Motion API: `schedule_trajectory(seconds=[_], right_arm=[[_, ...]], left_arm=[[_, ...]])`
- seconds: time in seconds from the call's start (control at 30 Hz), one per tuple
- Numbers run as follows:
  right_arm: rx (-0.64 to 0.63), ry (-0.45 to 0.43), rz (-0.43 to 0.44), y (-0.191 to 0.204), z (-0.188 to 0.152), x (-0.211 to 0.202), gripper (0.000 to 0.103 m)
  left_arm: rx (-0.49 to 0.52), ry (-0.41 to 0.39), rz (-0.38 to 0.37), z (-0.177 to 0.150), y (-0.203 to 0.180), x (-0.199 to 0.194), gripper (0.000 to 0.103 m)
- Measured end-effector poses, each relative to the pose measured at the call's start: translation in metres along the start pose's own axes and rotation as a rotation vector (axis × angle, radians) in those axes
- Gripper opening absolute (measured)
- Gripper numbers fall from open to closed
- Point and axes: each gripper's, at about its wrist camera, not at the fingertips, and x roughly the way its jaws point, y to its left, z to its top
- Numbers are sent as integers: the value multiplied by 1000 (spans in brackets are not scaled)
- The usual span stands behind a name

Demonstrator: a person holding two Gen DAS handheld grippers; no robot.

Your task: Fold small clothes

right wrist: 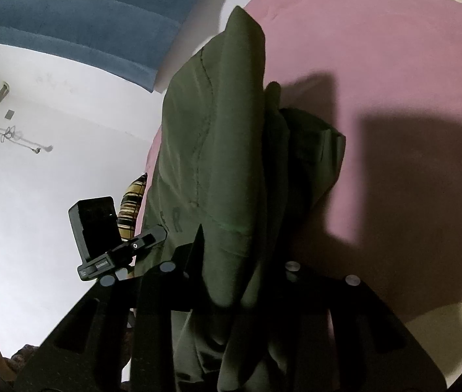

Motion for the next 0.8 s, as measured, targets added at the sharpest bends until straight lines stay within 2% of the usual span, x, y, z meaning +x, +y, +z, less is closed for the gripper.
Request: schedule_trajectory(seconds=[0.27, 0.8], right_arm=[[-11, 17, 12, 4, 7, 16, 26], [-30, 62, 50, 8, 38, 69, 26]], left_arm=[[-2, -25, 39, -2, 9, -18, 59], [-41, -93, 136, 9, 57, -58, 59]])
